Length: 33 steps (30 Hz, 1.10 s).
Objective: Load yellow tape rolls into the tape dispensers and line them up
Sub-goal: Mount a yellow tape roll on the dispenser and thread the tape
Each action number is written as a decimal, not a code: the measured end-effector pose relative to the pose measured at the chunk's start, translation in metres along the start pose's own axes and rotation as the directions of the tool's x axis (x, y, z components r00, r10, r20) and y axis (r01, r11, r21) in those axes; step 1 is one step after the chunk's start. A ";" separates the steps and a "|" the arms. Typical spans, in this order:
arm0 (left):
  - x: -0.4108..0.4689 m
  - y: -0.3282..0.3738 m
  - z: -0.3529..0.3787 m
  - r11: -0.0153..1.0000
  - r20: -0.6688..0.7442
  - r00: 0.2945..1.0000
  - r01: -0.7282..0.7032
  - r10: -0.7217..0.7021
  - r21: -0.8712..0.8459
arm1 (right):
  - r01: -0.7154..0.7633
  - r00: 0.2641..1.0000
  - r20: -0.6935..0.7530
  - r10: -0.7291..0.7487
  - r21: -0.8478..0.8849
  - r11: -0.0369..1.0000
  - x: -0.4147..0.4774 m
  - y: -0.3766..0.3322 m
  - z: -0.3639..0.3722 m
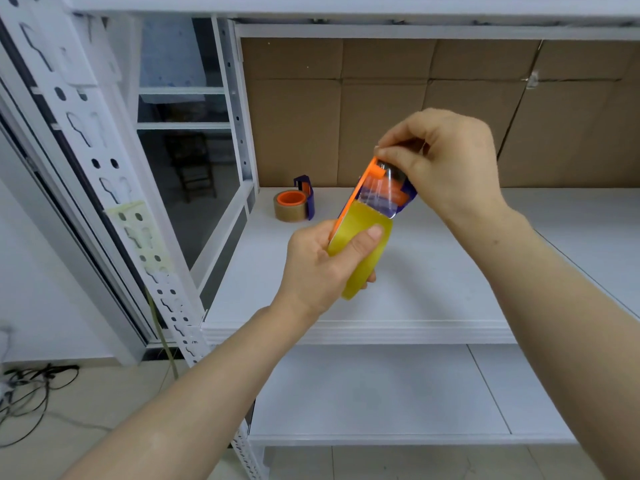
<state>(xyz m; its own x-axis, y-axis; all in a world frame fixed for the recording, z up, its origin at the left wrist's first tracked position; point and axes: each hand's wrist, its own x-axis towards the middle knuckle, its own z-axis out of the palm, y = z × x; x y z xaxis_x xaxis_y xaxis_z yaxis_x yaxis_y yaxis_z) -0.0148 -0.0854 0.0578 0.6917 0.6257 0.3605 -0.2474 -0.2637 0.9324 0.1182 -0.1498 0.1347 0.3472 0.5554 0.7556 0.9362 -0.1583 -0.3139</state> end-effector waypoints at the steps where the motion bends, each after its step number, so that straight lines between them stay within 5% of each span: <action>1: 0.000 -0.001 0.000 1.000 -0.005 1.000 0.010 -0.010 0.009 | -0.049 0.999 0.022 0.048 0.045 0.998 0.001 0.001 0.000; 6: 0.000 -0.001 -0.006 0.997 0.046 0.996 0.076 -0.076 -0.017 | -0.235 0.967 0.150 0.204 0.226 0.945 0.010 0.006 -0.005; 12: 0.003 0.001 -0.016 0.998 0.091 0.995 0.053 -0.050 -0.026 | -0.235 0.948 0.273 0.166 0.241 0.942 0.018 0.006 -0.007; 19: 0.000 0.000 -0.022 0.998 0.079 0.995 0.059 -0.057 -0.031 | -0.373 0.811 0.561 0.168 0.274 0.886 0.024 0.009 -0.021; 28: -0.003 0.001 -0.019 0.998 0.027 0.998 0.061 -0.060 -0.026 | -0.304 0.887 0.428 0.174 0.256 0.918 0.020 0.005 -0.010; 33: -0.007 -0.013 -0.014 0.994 -0.008 0.994 0.112 -0.112 0.020 | -0.493 0.800 0.527 0.286 0.307 0.814 0.015 0.018 -0.001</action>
<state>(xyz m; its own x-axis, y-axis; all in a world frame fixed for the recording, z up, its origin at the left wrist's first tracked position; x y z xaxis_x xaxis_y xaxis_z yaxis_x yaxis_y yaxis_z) -0.0255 -0.0760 0.0439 0.7095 0.6572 0.2544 -0.1552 -0.2065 0.9661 0.1404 -0.1449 0.1405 0.5170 0.8294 0.2117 0.5738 -0.1523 -0.8047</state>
